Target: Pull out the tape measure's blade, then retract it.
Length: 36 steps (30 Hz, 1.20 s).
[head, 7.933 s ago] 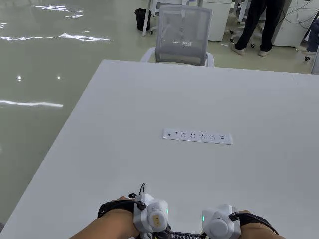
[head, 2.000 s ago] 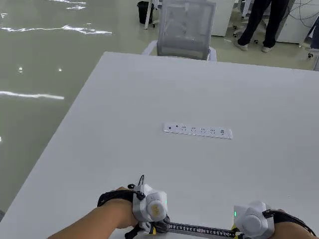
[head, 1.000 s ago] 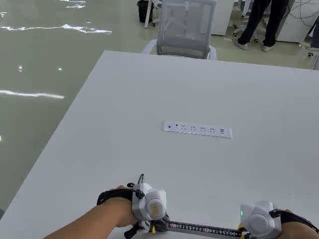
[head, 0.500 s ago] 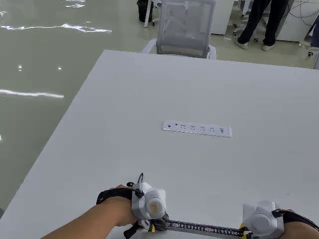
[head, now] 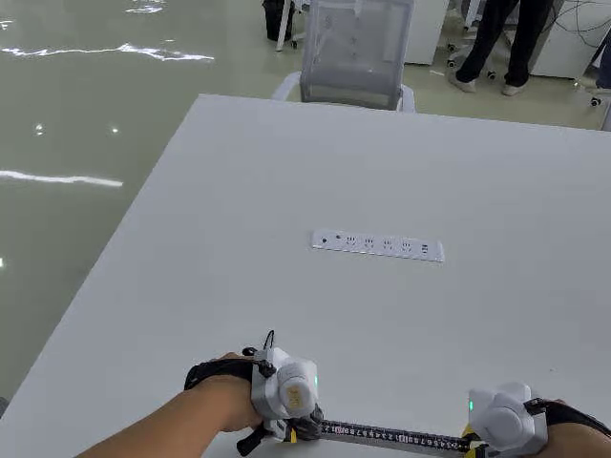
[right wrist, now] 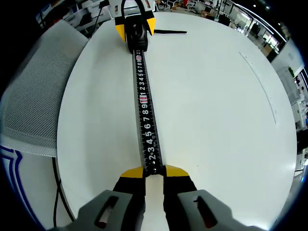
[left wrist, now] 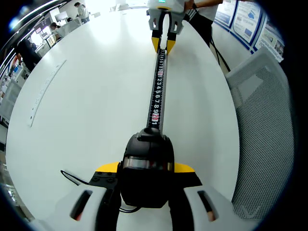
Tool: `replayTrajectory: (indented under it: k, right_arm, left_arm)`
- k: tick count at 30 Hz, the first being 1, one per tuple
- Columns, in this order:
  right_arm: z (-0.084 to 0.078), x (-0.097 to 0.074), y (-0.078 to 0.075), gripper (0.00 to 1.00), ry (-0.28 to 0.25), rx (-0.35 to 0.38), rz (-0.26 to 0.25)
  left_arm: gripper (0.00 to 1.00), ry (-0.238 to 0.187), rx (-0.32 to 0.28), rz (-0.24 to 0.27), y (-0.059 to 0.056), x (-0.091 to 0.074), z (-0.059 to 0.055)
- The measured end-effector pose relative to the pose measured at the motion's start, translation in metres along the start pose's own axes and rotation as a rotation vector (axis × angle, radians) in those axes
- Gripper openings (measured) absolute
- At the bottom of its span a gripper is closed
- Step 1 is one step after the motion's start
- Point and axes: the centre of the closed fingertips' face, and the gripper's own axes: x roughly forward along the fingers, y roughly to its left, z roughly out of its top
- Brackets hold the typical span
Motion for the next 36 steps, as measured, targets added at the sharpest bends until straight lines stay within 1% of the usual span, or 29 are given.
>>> replayTrajectory:
  k: [11, 16, 26, 36]
  right_arm:
    - [-0.0011, -0.0006, -0.0005, 0.12, -0.005, 0.006, -0.002]
    - [-0.0026, 0.0009, -0.0009, 0.12, -0.002, 0.003, 0.000]
    - [-0.0039, -0.0016, -0.0006, 0.12, 0.004, 0.006, 0.000]
    - [-0.0038, -0.0009, -0.0006, 0.13, -0.003, 0.015, -0.004]
  left_arm:
    - [0.34, 0.001, -0.001, 0.002, 0.0005, 0.0002, 0.0000]
    - [0.34, 0.003, 0.000, 0.003, -0.0002, 0.0003, -0.0001]
    - [0.34, 0.002, 0.001, 0.005, -0.0001, -0.0001, 0.0000]
    - [0.34, 0.000, -0.001, 0.004, 0.0003, 0.0002, -0.0002]
